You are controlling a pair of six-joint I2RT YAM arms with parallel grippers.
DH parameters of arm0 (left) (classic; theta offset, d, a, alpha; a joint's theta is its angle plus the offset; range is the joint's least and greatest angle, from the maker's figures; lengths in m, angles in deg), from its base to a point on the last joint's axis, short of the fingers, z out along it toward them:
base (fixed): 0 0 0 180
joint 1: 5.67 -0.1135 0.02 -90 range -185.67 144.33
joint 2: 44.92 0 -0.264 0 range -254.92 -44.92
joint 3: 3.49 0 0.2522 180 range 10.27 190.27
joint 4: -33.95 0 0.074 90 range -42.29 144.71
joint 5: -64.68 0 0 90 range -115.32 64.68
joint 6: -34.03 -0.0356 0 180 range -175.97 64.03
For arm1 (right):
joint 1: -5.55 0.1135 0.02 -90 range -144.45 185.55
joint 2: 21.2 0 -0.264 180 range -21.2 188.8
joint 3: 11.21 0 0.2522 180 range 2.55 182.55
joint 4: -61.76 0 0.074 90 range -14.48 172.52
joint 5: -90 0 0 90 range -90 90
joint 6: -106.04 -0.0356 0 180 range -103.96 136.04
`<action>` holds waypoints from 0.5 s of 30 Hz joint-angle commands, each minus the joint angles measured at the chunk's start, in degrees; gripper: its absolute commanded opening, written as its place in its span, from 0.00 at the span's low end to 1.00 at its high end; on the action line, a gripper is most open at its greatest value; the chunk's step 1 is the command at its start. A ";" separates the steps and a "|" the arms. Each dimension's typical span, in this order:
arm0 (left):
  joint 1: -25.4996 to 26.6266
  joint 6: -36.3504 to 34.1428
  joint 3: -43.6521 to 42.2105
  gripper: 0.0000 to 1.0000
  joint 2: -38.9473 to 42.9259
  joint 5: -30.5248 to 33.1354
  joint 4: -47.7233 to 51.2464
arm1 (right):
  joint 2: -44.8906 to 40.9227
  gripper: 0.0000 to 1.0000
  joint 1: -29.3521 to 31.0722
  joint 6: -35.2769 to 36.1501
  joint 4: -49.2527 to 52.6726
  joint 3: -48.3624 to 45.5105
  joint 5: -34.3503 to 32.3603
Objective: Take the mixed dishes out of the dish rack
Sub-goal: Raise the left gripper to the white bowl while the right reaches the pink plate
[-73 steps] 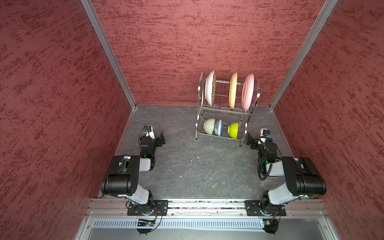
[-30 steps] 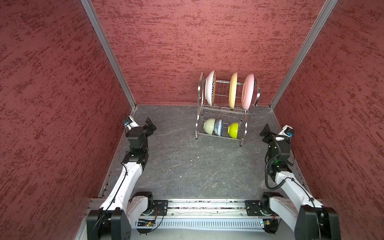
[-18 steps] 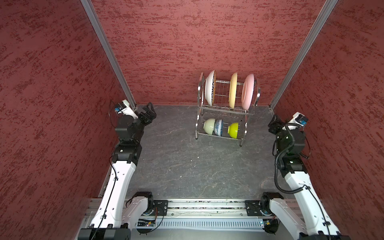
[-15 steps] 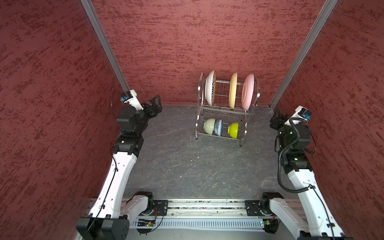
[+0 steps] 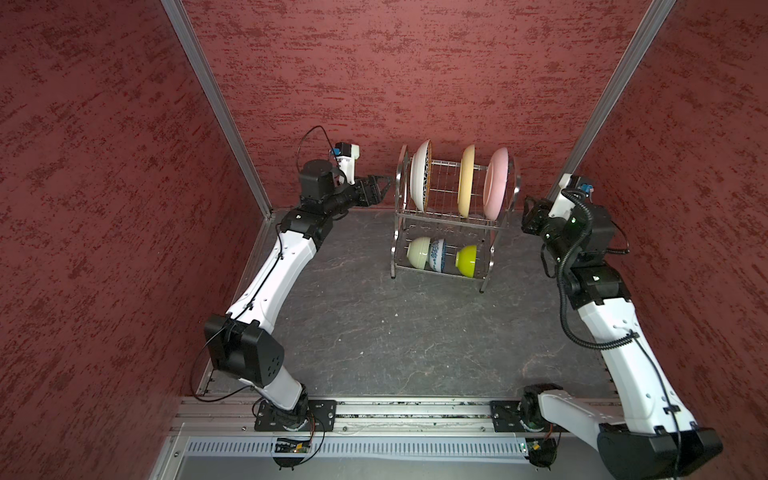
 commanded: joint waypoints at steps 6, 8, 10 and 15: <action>2.31 -6.26 9.01 0.73 -7.07 0.76 6.63 | 5.49 0.37 0.28 0.47 4.14 7.07 2.10; 2.75 -7.15 10.93 0.73 -8.76 1.48 7.77 | 7.05 0.42 0.32 0.63 4.92 8.41 0.77; 3.38 -8.44 13.30 0.73 -10.43 2.55 9.46 | 8.37 0.42 0.30 0.73 5.02 9.19 0.00; 4.88 -11.46 16.66 0.73 -12.62 6.93 12.04 | 10.55 0.46 0.30 0.47 4.64 10.38 0.70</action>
